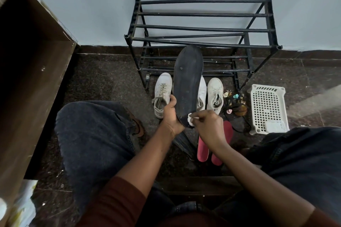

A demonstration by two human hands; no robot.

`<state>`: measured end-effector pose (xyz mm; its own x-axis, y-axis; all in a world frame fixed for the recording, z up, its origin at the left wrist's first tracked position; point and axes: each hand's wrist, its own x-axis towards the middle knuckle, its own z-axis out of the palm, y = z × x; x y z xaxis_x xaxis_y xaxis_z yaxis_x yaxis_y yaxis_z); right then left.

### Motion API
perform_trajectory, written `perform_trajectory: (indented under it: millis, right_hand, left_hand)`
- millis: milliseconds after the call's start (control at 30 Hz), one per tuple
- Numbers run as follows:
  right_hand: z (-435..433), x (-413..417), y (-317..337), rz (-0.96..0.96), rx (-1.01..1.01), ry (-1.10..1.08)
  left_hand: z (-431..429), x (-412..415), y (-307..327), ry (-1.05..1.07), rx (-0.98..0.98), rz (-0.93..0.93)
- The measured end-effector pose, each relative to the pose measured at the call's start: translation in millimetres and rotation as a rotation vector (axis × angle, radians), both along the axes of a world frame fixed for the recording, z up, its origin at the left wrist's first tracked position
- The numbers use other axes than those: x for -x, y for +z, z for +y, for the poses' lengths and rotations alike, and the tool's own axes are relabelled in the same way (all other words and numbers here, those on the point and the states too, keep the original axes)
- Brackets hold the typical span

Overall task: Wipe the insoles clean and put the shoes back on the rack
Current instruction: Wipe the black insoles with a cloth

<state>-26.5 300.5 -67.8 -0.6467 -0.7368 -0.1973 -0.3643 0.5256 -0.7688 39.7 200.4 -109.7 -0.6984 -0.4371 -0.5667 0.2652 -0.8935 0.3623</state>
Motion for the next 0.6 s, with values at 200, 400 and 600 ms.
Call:
perform_trajectory:
  millis: [200,400,600]
  right_hand:
    - [-14,18,9,-0.771,-0.013,-0.227]
    - [-6,15,20,-1.016,-0.095,-0.168]
    - [12,5,26,-0.929,-0.129,-0.140]
  left_hand:
    - [2,-3,-7,-0.030,0.032,0.013]
    - [-10,-7,4,-0.095,0.057,0.165]
    - [-27,0,8,-0.142,0.031,0.189]
